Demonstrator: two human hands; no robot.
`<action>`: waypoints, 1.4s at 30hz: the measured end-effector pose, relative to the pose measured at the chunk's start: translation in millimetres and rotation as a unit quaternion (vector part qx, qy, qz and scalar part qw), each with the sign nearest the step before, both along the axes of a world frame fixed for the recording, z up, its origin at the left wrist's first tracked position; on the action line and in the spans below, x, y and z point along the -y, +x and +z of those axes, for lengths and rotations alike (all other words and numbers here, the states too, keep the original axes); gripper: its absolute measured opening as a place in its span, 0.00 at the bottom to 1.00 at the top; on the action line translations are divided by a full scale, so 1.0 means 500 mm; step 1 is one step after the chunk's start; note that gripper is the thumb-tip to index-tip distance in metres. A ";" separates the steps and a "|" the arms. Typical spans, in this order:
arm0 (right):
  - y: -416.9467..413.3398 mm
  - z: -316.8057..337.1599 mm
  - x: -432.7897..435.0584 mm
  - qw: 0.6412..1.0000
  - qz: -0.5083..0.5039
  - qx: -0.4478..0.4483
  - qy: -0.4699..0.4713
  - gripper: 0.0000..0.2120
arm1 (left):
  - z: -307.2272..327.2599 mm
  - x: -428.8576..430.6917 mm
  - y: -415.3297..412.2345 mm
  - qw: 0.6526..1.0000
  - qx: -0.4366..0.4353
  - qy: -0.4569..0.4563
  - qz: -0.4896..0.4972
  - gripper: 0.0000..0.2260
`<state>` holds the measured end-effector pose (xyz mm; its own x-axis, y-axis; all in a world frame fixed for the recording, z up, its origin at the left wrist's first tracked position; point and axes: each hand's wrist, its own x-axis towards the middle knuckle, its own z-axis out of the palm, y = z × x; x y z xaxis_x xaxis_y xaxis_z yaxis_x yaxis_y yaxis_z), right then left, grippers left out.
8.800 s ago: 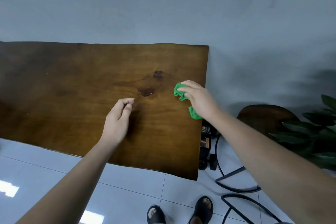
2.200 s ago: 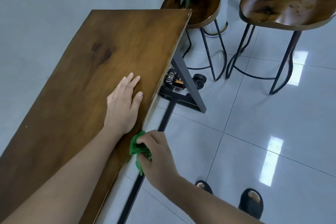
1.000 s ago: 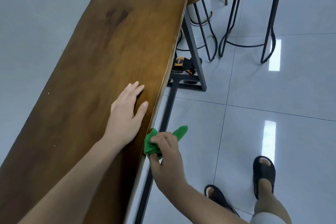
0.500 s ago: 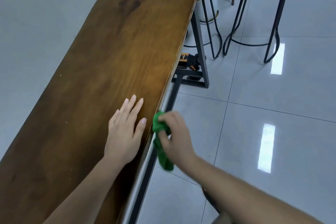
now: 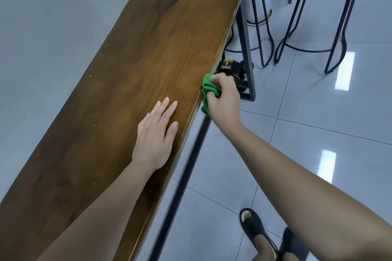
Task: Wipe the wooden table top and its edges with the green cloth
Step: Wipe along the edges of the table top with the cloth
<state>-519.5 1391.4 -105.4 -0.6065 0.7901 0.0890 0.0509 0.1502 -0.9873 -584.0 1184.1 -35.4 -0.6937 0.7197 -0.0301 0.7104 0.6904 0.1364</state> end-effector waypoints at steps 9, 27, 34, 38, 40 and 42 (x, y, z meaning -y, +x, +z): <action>0.276 -0.028 0.470 0.984 0.174 -0.010 -0.042 0.23 | -0.002 0.005 0.003 1.000 -0.009 0.004 -0.002 0.27; 0.069 -0.023 0.148 0.996 0.000 0.018 0.083 0.15 | 0.015 0.048 -0.007 0.994 0.058 0.091 -0.014 0.24; 0.078 -0.023 0.178 0.996 -0.018 0.040 0.072 0.15 | 0.081 0.281 0.095 0.996 0.067 0.064 -0.012 0.24; 0.121 -0.028 0.268 0.997 -0.007 0.037 0.063 0.16 | 0.066 0.443 0.175 0.997 0.079 0.017 -0.013 0.30; 0.151 -0.028 0.329 0.998 -0.010 0.028 0.057 0.16 | 0.052 0.511 0.207 0.997 0.079 -0.002 -0.011 0.32; 0.184 -0.027 0.401 0.999 -0.011 0.013 0.044 0.17 | 0.040 0.573 0.230 0.997 0.078 -0.004 -0.008 0.32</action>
<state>-427.4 1190.9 -119.1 -0.5928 0.7925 0.1434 0.0804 0.2353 -0.9686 -468.7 897.7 -15.6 -0.6689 0.7296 -0.1421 0.6918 0.6810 0.2403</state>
